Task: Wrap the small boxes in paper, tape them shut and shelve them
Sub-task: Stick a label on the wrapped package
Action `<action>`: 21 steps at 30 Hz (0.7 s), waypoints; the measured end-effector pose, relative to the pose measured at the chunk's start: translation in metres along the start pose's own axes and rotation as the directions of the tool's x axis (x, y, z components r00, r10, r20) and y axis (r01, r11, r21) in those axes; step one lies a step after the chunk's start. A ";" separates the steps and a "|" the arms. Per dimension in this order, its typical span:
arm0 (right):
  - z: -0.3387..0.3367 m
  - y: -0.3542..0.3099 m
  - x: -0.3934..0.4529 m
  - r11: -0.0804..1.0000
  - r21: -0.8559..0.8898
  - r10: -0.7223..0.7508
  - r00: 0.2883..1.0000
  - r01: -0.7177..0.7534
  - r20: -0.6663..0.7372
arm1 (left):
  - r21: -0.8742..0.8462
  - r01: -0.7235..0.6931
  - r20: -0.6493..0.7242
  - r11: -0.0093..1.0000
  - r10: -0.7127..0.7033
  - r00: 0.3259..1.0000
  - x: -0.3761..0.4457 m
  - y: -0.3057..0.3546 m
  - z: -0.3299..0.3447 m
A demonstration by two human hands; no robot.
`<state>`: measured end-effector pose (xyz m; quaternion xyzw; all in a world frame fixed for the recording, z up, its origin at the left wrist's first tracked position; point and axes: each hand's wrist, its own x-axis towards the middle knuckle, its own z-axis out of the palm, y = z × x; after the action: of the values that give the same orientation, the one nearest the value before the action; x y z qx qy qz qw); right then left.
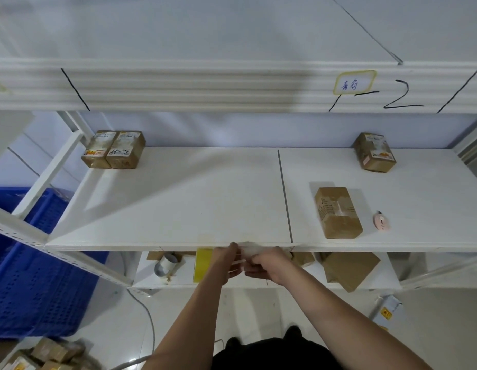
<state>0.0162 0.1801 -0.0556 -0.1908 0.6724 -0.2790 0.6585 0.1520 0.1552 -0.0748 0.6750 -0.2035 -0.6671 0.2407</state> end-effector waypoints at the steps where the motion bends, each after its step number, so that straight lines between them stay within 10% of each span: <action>1: 0.000 -0.004 -0.002 1.000 0.018 -0.003 1.000 0.003 -0.002 | -0.010 -0.003 -0.027 1.000 0.003 1.000 0.001 0.003 0.000; 21: 0.000 -0.087 -0.042 0.992 0.047 0.106 0.982 -0.115 0.157 | -0.044 0.160 -0.067 0.986 -0.163 0.984 -0.005 0.037 0.009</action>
<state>0.0087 0.1395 0.0316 -0.1557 0.6209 -0.2451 0.7281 0.1445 0.1282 -0.0488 0.7075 -0.1265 -0.6642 0.2058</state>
